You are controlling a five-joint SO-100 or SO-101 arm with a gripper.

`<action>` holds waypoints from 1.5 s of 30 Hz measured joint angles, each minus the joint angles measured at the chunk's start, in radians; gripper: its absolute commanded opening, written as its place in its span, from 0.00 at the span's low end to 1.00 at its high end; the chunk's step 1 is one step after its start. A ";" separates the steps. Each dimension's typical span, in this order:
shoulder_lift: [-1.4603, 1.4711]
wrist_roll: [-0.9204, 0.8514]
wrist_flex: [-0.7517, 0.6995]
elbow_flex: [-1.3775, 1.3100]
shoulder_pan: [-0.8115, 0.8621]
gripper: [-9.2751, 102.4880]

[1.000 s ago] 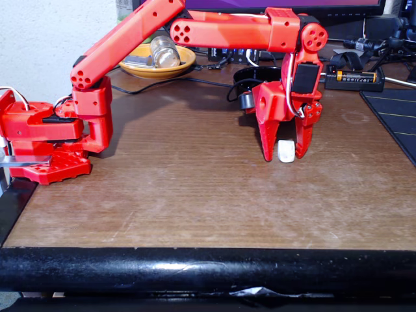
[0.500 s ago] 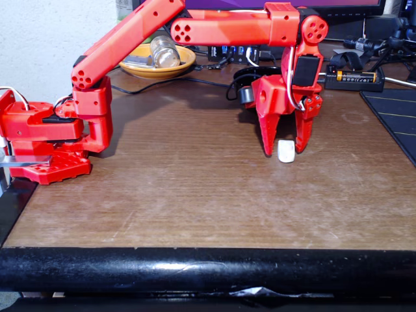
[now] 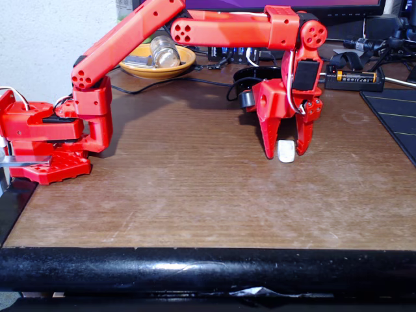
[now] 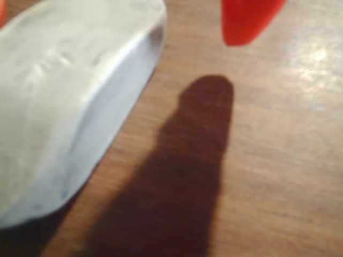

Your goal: Ramasse la gomme et mets-la dans le bol.

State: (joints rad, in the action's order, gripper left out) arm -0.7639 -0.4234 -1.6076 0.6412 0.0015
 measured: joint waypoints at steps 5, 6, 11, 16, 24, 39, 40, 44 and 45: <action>0.000 0.000 0.002 0.012 -0.018 0.28; 0.000 0.002 0.005 0.025 -0.023 0.28; -0.023 0.026 0.031 0.069 -0.041 0.28; -0.048 0.023 0.052 0.107 -0.041 0.28; -0.058 0.023 0.072 0.127 -0.041 0.03; -0.270 0.025 0.015 0.172 -0.054 0.03; -0.296 0.025 0.012 0.187 -0.061 0.03; -0.403 0.025 0.012 0.264 -0.091 0.03; -0.436 0.025 0.021 0.291 -0.097 0.03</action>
State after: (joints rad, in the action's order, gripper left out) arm -1.1996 -0.3988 -1.5861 0.9327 -0.0951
